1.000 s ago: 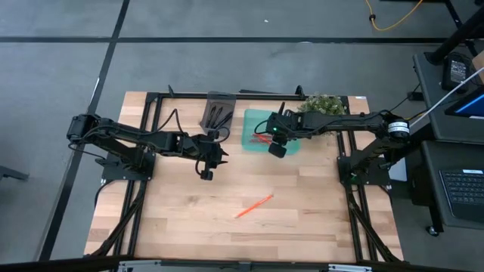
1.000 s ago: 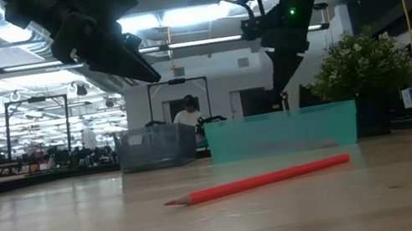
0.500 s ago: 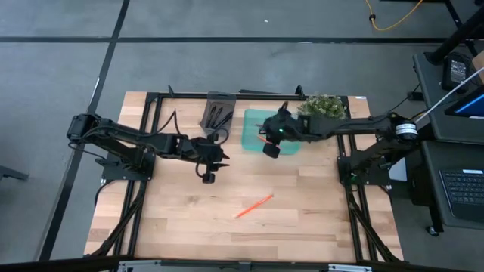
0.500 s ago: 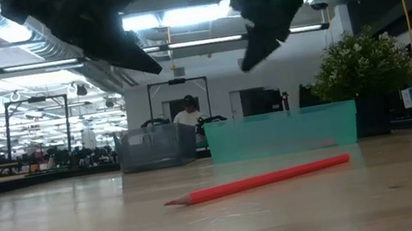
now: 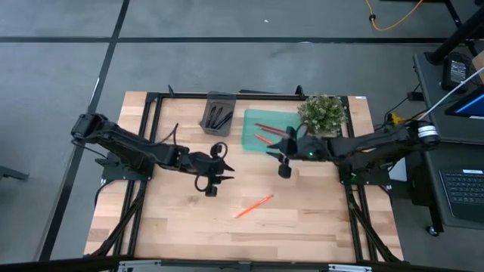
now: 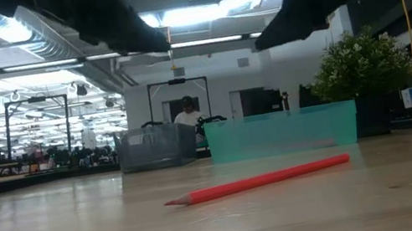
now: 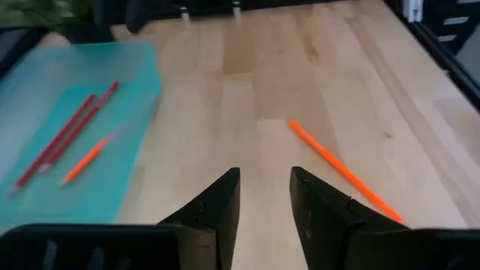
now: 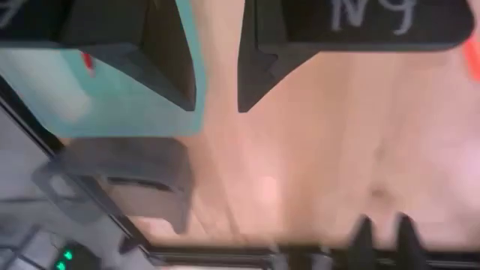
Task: Sort pens & pencils
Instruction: Put the orange pencil into the green bin
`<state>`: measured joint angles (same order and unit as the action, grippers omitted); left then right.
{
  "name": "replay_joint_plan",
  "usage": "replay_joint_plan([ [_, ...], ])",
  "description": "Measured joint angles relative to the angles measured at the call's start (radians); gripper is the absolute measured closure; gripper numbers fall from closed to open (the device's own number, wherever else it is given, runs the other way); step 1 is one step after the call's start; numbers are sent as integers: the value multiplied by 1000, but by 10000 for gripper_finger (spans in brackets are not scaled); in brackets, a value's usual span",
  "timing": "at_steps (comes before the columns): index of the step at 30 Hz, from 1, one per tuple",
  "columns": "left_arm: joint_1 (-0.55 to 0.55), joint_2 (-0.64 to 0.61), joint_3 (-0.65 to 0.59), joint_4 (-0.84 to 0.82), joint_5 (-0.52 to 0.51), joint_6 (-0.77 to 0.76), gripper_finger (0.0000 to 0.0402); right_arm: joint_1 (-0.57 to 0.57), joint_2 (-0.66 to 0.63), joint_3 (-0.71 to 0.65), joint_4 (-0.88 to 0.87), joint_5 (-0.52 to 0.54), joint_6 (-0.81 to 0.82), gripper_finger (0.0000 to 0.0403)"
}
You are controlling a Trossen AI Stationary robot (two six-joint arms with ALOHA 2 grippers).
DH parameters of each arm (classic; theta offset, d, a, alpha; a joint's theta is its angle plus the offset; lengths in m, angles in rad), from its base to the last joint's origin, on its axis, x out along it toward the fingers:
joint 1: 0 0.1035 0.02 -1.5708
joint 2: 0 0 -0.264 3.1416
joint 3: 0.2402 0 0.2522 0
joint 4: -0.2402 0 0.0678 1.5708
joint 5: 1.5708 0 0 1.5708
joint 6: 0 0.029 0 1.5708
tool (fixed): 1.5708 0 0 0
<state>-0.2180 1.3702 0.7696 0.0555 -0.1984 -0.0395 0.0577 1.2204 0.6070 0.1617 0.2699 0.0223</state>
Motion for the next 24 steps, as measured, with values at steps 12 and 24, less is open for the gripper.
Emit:
replay_joint_plan([
  [12,-57,307,294,-213,-12,-136,295,213,-28,-42,-31,206,88,302],
  [24,-166,535,516,-320,-29,-335,295,364,-28,-42,-83,377,175,302],
])
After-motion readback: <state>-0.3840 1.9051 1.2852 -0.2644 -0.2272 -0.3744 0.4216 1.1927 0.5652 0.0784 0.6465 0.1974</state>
